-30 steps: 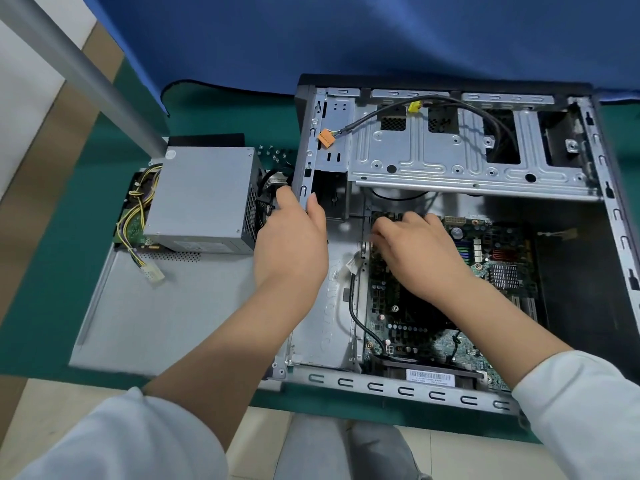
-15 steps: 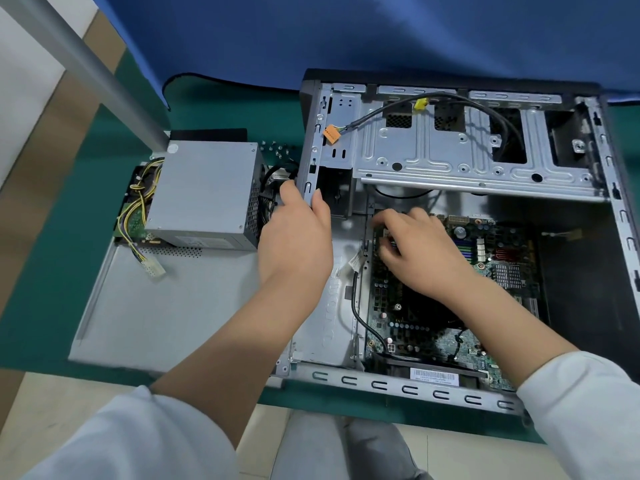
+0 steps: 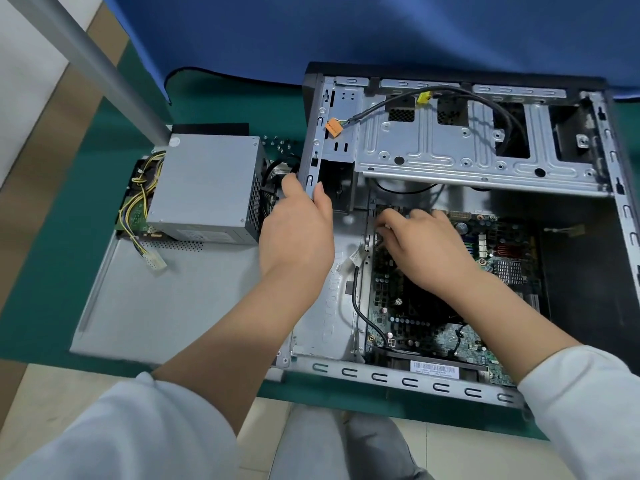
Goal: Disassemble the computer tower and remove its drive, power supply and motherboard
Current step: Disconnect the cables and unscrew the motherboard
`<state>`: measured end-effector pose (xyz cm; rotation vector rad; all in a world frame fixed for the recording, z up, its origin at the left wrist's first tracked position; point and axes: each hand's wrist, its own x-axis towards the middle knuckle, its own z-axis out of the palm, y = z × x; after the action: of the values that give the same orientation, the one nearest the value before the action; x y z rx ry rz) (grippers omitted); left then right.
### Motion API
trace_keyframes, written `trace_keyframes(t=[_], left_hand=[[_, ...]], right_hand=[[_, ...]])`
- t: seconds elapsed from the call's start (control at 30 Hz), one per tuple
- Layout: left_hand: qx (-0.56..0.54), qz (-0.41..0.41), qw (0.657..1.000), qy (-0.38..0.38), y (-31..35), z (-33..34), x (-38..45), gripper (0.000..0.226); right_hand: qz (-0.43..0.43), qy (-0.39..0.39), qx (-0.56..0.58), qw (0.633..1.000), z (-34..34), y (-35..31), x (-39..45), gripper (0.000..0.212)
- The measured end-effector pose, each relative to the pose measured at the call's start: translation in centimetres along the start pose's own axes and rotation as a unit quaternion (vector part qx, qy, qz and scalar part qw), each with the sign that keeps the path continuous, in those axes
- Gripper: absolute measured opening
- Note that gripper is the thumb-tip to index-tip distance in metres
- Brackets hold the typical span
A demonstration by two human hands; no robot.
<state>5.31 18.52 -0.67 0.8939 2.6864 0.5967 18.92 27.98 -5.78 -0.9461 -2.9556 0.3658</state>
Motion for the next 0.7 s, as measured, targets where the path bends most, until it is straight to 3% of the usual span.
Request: trace_keyframes(t=[0.1,0.23,0.4,0.53,0.7], left_hand=[[-0.001,0.001,1.000,0.003,-0.04,0.06,-0.03,0.040],[0.004,-0.001,1.000,0.003,-0.09,0.06,0.09,0.039],[0.007,0.001,1.000,-0.001,-0.04,0.06,0.07,0.040],[0.002,0.005,1.000,-0.002,-0.01,-0.13,0.01,0.038],[0.002,0.003,1.000,0.000,0.04,-0.10,-0.02,0.037]], right_hand=[[-0.016,-0.003,0.034,0.999,-0.04,-0.33,-0.03,0.037],[0.006,0.014,-0.029,0.999,-0.24,-0.12,0.08,0.029],[0.004,-0.009,0.038,0.999,-0.20,-0.28,0.00,0.041],[0.019,0.014,-0.029,0.999,-0.36,0.05,0.12,0.031],[-0.004,0.012,0.026,1.000,-0.17,-0.14,0.07,0.029]])
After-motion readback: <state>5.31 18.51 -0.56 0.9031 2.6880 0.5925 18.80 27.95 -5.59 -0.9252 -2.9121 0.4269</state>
